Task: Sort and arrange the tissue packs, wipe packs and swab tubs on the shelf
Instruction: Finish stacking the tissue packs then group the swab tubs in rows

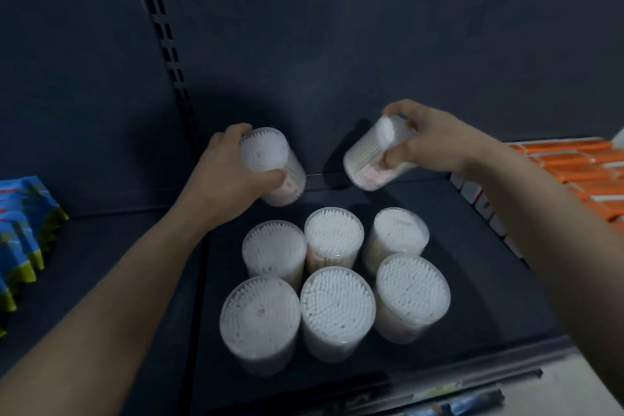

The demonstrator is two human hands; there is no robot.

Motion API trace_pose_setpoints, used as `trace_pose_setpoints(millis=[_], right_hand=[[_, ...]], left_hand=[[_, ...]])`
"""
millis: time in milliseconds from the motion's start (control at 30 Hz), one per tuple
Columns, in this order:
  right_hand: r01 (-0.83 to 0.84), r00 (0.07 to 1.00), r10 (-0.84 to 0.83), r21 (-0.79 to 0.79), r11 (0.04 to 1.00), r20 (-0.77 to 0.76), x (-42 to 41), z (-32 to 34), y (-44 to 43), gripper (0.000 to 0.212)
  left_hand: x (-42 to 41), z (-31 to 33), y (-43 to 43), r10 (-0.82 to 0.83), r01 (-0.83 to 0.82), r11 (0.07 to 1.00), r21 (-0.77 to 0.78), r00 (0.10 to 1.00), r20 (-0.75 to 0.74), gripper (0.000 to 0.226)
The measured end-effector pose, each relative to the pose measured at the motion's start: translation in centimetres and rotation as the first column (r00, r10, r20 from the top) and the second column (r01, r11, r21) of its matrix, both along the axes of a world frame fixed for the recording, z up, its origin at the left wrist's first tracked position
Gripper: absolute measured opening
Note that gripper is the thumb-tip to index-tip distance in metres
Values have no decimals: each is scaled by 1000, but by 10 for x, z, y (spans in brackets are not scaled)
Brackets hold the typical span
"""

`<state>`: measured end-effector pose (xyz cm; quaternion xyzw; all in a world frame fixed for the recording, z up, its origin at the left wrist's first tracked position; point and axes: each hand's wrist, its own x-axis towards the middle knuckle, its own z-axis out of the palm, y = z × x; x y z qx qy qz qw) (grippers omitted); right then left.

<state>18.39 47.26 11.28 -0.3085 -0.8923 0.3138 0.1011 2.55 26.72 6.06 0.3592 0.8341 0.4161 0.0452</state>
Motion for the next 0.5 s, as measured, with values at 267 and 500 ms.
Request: trace_pose_setpoints(millis=[267, 500], right_hand=[[-204, 976, 199, 53, 978, 84, -14, -26, 31, 77], [-407, 900, 373, 126, 905, 226, -31, -46, 37, 80]], left_hand=[[16, -6, 22, 86, -85, 993, -87, 996, 1, 82], [30, -14, 24, 243, -242, 963, -119, 970, -8, 78]])
